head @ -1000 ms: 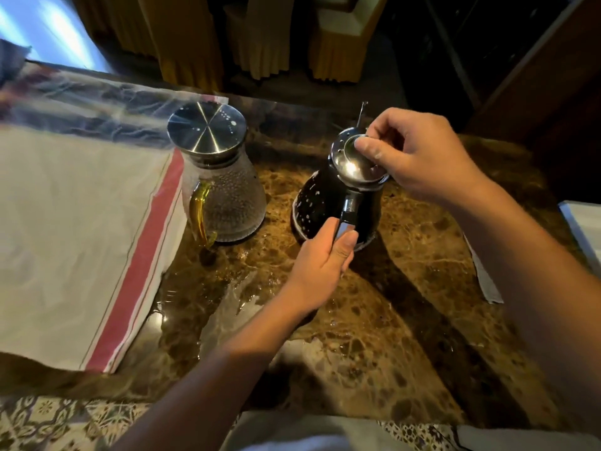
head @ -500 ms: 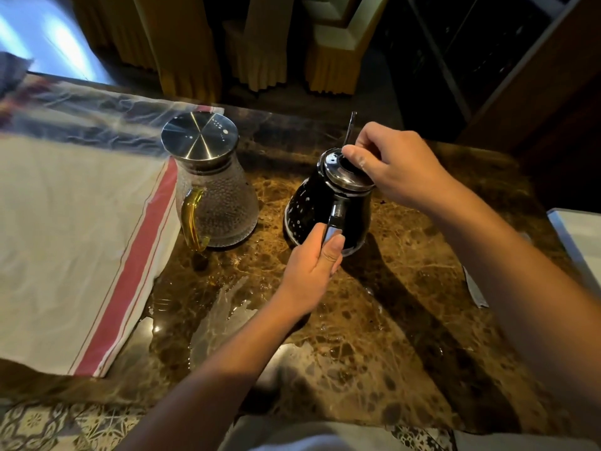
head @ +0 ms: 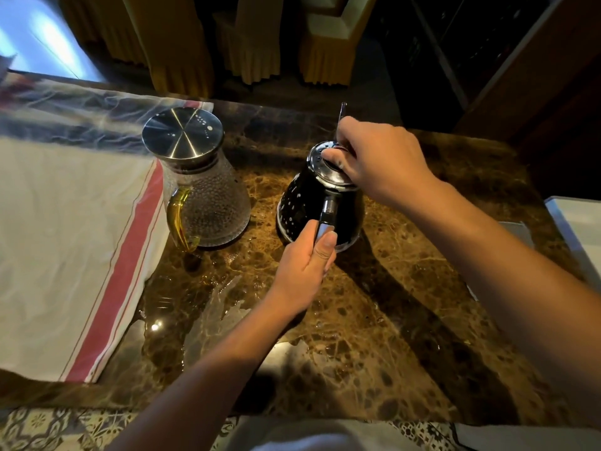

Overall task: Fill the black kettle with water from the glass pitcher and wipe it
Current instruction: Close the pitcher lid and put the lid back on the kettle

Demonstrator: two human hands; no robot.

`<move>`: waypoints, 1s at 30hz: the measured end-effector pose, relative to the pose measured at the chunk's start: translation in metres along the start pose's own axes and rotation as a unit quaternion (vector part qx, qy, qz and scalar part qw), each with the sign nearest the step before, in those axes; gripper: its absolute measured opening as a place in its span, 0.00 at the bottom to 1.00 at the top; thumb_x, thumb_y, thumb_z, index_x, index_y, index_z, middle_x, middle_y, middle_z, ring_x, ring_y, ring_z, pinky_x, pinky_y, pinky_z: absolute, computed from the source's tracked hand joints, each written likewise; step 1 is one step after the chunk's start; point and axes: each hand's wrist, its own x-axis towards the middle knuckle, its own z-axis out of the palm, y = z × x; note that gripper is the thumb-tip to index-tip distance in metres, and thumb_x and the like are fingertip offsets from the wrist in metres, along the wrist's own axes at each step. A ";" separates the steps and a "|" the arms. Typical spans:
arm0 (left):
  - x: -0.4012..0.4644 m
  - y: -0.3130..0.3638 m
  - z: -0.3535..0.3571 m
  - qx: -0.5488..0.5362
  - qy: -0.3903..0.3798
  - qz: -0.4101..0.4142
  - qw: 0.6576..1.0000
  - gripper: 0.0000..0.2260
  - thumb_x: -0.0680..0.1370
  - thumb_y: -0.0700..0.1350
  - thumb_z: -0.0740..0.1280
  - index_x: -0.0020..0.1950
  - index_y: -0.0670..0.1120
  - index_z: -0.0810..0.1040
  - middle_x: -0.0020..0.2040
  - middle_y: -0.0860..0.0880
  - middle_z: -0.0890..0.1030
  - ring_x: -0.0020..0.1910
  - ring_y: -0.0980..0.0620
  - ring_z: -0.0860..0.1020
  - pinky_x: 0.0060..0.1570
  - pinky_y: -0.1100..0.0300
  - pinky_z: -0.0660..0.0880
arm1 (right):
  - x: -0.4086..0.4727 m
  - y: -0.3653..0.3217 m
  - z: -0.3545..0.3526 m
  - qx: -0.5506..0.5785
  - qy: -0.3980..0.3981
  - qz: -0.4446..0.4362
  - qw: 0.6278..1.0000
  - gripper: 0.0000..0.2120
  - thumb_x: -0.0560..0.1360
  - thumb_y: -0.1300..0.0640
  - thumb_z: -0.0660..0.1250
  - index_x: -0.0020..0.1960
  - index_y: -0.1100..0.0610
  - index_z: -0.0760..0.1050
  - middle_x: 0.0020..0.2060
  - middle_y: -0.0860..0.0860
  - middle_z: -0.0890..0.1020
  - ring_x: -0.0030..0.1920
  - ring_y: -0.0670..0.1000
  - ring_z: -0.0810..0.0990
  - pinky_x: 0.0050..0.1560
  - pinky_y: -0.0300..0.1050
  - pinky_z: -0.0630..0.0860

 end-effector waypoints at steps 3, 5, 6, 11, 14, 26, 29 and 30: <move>0.000 -0.001 0.000 -0.001 0.000 -0.002 1.000 0.21 0.81 0.65 0.55 0.45 0.47 0.69 0.33 0.50 0.71 0.30 0.56 0.69 0.33 0.48 0.67 | -0.003 -0.002 0.003 -0.045 0.021 -0.024 0.998 0.13 0.84 0.43 0.61 0.54 0.53 0.72 0.44 0.50 0.79 0.41 0.54 0.79 0.38 0.49 0.70; 0.000 -0.002 0.000 0.003 0.001 -0.002 1.000 0.22 0.81 0.65 0.55 0.45 0.46 0.69 0.33 0.50 0.71 0.30 0.57 0.69 0.32 0.49 0.67 | -0.004 0.000 0.007 -0.049 0.035 -0.037 0.998 0.14 0.84 0.43 0.60 0.55 0.53 0.73 0.44 0.50 0.79 0.40 0.54 0.79 0.36 0.49 0.71; 0.001 -0.003 0.000 0.005 0.003 -0.001 1.000 0.22 0.81 0.65 0.54 0.45 0.47 0.69 0.33 0.51 0.71 0.30 0.58 0.69 0.32 0.50 0.68 | -0.004 0.001 0.009 -0.044 0.038 -0.039 0.998 0.14 0.84 0.43 0.60 0.55 0.53 0.73 0.44 0.50 0.79 0.40 0.54 0.79 0.36 0.49 0.72; 0.002 -0.003 0.003 -0.011 0.013 -0.012 1.000 0.20 0.82 0.65 0.56 0.46 0.49 0.69 0.33 0.52 0.70 0.29 0.60 0.68 0.30 0.50 0.66 | 0.002 0.009 0.010 0.032 -0.010 -0.028 0.999 0.11 0.84 0.42 0.61 0.52 0.50 0.71 0.44 0.48 0.77 0.44 0.51 0.77 0.41 0.47 0.69; 0.001 -0.005 0.003 -0.009 0.015 -0.006 1.000 0.20 0.81 0.67 0.55 0.46 0.51 0.69 0.32 0.54 0.71 0.29 0.59 0.69 0.31 0.48 0.66 | 0.002 0.011 0.013 0.035 0.001 -0.029 0.999 0.11 0.83 0.42 0.61 0.53 0.49 0.71 0.45 0.47 0.77 0.44 0.50 0.76 0.42 0.47 0.69; -0.013 0.020 0.013 0.173 0.134 -0.073 0.973 0.22 0.80 0.64 0.57 0.51 0.47 0.78 0.45 0.47 0.81 0.44 0.46 0.80 0.47 0.51 0.78 | -0.016 0.036 0.009 0.142 -0.009 -0.050 0.989 0.15 0.81 0.44 0.66 0.64 0.50 0.74 0.52 0.45 0.73 0.54 0.51 0.80 0.50 0.48 0.75; -0.013 0.031 0.008 0.265 0.144 -0.062 0.951 0.17 0.79 0.60 0.60 0.53 0.50 0.81 0.46 0.52 0.83 0.45 0.58 0.80 0.40 0.69 0.73 | -0.022 0.053 -0.004 0.162 -0.038 -0.097 0.981 0.21 0.80 0.45 0.69 0.70 0.49 0.73 0.59 0.47 0.76 0.55 0.50 0.79 0.53 0.48 0.76; -0.013 0.034 0.008 0.281 0.150 -0.062 0.946 0.15 0.79 0.60 0.61 0.54 0.52 0.81 0.46 0.55 0.83 0.45 0.60 0.80 0.40 0.71 0.73 | -0.026 0.060 -0.006 0.171 -0.043 -0.110 0.978 0.22 0.79 0.45 0.69 0.71 0.48 0.71 0.61 0.48 0.76 0.56 0.50 0.79 0.53 0.48 0.76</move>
